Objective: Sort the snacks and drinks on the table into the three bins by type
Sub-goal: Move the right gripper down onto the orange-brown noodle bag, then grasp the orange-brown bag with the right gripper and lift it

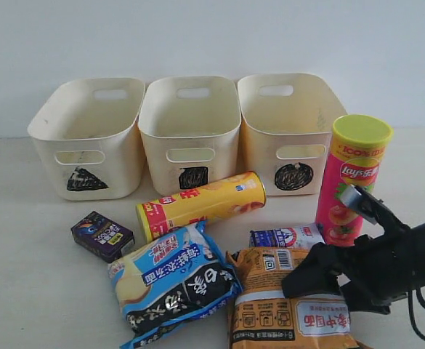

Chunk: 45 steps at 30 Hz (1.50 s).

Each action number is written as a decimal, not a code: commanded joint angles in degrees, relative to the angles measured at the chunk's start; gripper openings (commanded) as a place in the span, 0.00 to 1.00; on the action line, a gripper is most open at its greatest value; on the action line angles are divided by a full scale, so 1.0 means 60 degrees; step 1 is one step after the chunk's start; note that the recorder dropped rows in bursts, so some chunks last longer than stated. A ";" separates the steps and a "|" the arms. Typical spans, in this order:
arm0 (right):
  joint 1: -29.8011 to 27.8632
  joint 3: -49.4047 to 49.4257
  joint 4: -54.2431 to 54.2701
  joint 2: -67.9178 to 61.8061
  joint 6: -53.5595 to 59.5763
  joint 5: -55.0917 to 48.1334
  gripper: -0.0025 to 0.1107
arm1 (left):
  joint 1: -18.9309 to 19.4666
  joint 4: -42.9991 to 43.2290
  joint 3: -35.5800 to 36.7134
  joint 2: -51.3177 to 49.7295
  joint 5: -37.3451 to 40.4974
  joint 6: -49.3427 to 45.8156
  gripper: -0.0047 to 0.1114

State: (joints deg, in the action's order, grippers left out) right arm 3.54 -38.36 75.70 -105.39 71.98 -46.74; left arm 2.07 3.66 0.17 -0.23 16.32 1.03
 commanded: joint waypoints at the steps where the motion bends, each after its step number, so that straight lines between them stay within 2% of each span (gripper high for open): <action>1: 0.0341 0.0094 -0.0254 -0.0186 0.0047 0.0526 0.75 | 0.0009 -0.0007 -0.0029 0.0038 -0.0030 0.0090 0.08; 4: 0.0362 0.0094 -0.0254 -0.0186 -0.0073 0.0588 0.52 | 0.0009 -0.0007 -0.0029 0.0038 -0.0030 0.0090 0.08; 5: 0.0362 0.0094 -0.0254 -0.0186 -0.0165 0.0588 0.39 | 0.0009 -0.0007 -0.0029 0.0038 -0.0030 0.0090 0.08; 7: 0.0362 0.0094 -0.0254 -0.0186 -0.0283 0.0588 0.08 | 0.0009 -0.0007 -0.0029 0.0038 -0.0030 0.0090 0.08; 8: 0.0362 0.0094 -0.0247 -0.0186 -0.0461 0.0588 0.03 | 0.0009 -0.0007 -0.0029 0.0038 -0.0030 0.0090 0.08; 16: 0.0362 0.0094 -0.0247 0.0216 -0.0519 0.0010 0.02 | 0.0009 -0.0007 -0.0029 0.0038 -0.0030 0.0090 0.08; 27: 0.0362 0.0094 -0.0527 0.2298 -0.1196 -0.0869 0.02 | 0.0009 -0.0007 -0.0029 0.0038 -0.0030 0.0090 0.08; 35: 0.0362 -0.0049 -0.1084 0.3569 -0.1924 -0.0825 0.02 | 0.0009 -0.0007 -0.0029 0.0038 -0.0030 0.0090 0.08; 40: 0.0362 -0.1134 -0.1201 0.4043 -0.2723 -0.2013 0.02 | 0.0009 -0.0007 -0.0029 0.0038 -0.0030 0.0090 0.08; 45: 0.0362 -0.2280 -0.1332 0.4008 -0.3174 -0.2285 0.02 | 0.0009 -0.0007 -0.0029 0.0038 -0.0030 0.0090 0.08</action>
State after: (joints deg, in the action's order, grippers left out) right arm 5.72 -48.94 67.49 -81.90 54.10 -59.26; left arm 2.07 3.66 0.17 -0.23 16.32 1.03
